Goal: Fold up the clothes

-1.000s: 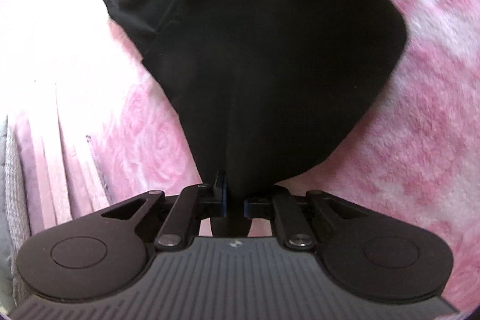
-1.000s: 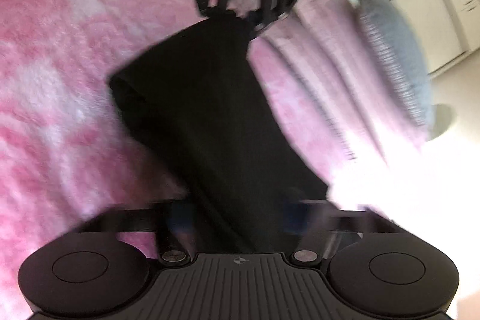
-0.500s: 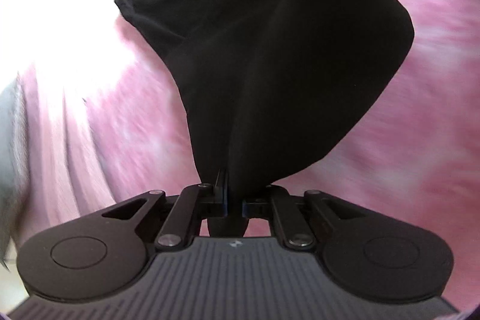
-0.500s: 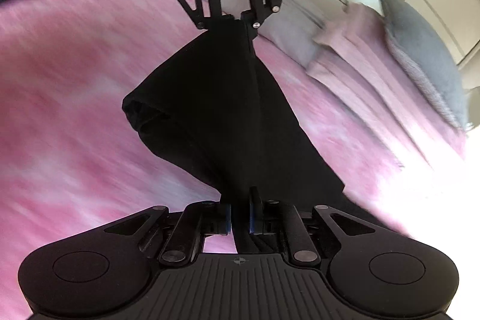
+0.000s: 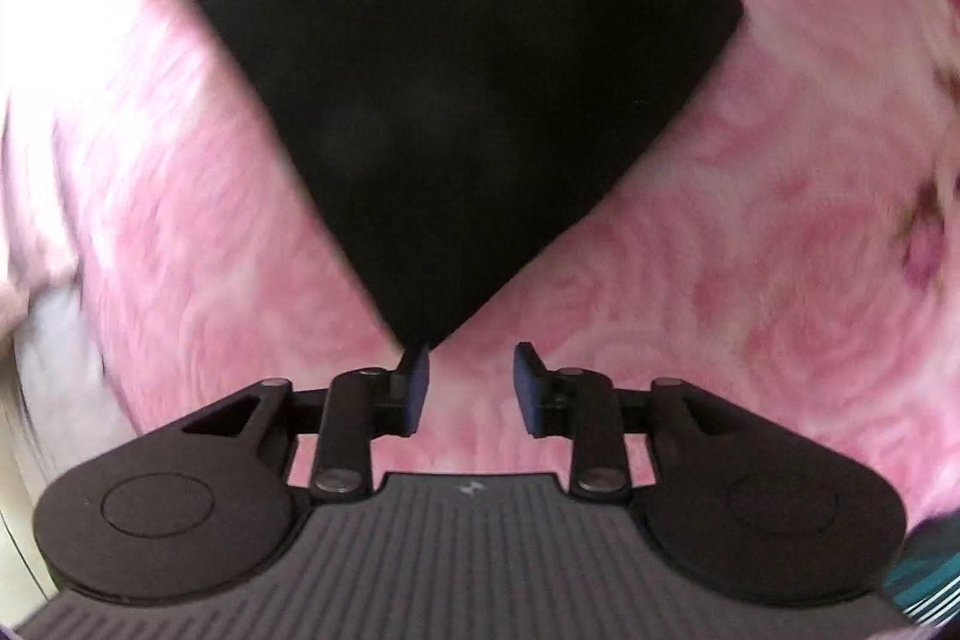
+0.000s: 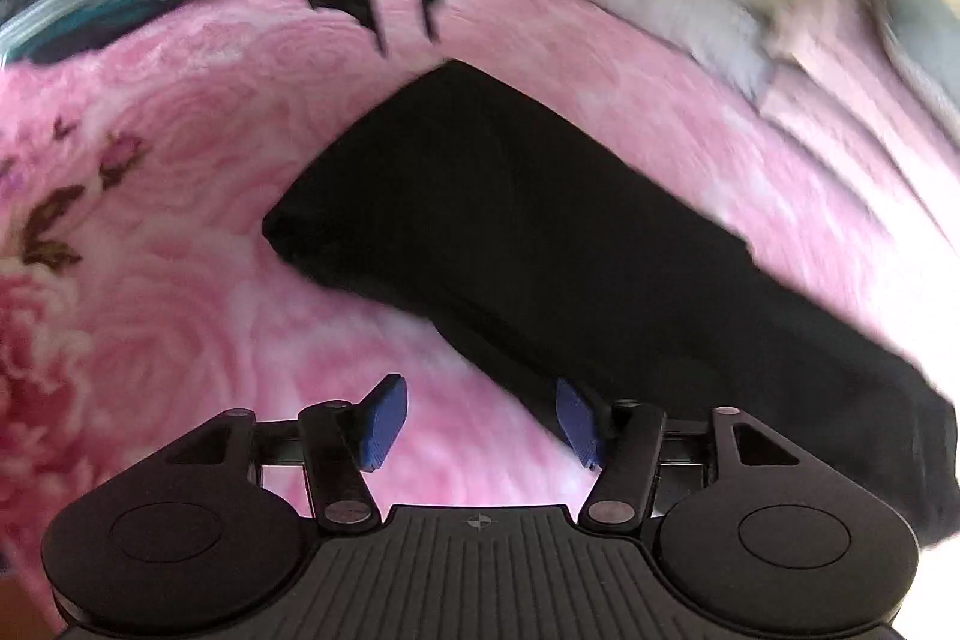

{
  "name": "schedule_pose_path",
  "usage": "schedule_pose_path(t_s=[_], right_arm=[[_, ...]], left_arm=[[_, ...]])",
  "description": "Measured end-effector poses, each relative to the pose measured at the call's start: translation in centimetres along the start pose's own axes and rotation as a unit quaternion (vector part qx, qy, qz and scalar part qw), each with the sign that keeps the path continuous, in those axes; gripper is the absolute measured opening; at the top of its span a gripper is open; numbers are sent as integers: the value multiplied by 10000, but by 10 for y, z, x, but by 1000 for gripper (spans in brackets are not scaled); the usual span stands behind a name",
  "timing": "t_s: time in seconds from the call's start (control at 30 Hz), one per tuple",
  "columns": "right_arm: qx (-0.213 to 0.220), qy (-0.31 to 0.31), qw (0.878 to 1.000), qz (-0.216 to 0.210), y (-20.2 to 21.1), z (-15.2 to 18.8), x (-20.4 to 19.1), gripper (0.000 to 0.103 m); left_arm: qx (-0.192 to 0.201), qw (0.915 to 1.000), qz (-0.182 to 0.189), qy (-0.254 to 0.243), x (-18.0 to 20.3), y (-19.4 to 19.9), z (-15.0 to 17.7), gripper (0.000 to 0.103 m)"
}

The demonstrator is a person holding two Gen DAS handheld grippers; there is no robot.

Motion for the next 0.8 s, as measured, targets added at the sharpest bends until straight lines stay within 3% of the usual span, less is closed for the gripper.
schedule_pose_path(t_s=[0.13,0.3,0.43,0.67,0.73,0.8], right_arm=[[-16,-1451,9894,2,12,4,63,59],[-25,-3098,9496,-472,-35,0,156,66],[-490,-4031,9058,-1212,-73,18,194,65],[-563,-4655,8674,-1664,-65,26,199,64],[-580,-4778,8604,-1674,-66,28,197,38],[-586,-4889,8534,-1712,-67,29,197,31]], left_arm=[[212,9915,156,1271,-52,7,-6,32],[853,9663,500,2378,-108,-8,-54,33],[1285,9481,946,2752,-145,-35,-111,36],[1592,9211,1694,3123,-175,-81,-173,37],[1597,9167,1835,3170,-183,-92,-176,37],[1611,9166,1885,3137,-183,-90,-176,31]])
Point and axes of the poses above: each gripper's, at about its wrist camera, not at the fingertips, and y roughly against the way its jaws point, x to its right, z to its underside, the point moved 3 cm from there along -y, roughly the way its jaws point, and after that the axes turned 9 degrees about -x, right-handed, at the moved point
